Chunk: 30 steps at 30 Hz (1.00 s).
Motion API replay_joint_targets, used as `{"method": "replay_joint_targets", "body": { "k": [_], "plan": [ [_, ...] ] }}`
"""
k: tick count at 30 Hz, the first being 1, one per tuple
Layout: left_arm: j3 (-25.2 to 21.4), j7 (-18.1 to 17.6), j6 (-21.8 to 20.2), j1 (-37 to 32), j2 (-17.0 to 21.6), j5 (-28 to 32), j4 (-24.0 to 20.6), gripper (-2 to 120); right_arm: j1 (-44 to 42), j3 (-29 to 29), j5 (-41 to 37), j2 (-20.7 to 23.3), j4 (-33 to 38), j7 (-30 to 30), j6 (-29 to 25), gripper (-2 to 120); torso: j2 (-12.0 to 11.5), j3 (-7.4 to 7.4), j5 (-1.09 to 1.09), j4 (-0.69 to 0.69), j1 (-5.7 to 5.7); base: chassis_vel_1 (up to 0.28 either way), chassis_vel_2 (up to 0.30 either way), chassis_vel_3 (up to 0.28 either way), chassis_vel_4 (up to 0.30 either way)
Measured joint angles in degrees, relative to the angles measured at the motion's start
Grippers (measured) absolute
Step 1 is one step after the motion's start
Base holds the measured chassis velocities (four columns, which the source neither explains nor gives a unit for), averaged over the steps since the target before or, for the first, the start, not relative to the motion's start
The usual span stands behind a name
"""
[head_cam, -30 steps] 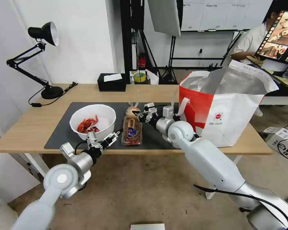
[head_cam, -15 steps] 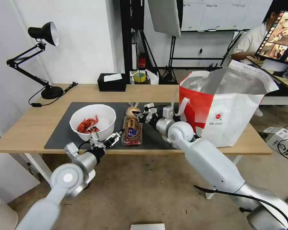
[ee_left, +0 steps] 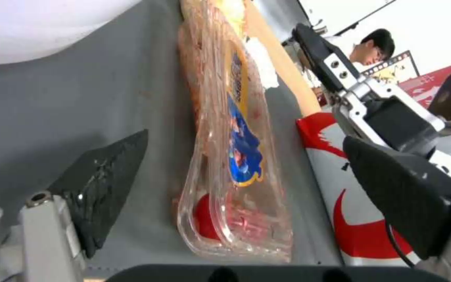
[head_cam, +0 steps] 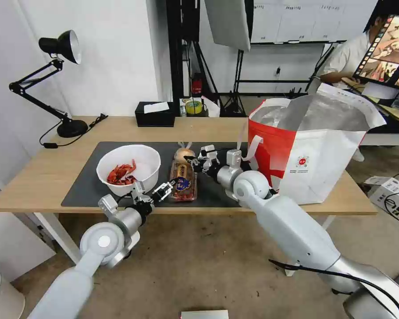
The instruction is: Pick up the trash from the table and place it into the takeout bag.
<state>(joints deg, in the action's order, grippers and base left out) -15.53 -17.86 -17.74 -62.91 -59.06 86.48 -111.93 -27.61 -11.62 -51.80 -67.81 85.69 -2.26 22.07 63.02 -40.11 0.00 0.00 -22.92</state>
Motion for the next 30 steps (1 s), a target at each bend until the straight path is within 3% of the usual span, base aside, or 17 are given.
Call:
{"method": "replay_joint_targets", "body": {
  "k": [30],
  "plan": [
    [4.21,-0.05,1.25,4.49,-1.04,-1.16,3.88,100,0.12,0.23,0.21,-0.39,-0.92,-0.29,-0.23,0,0.00,0.00,0.00,0.00,0.01,0.000,0.000,0.000,0.000]
  ]
}}
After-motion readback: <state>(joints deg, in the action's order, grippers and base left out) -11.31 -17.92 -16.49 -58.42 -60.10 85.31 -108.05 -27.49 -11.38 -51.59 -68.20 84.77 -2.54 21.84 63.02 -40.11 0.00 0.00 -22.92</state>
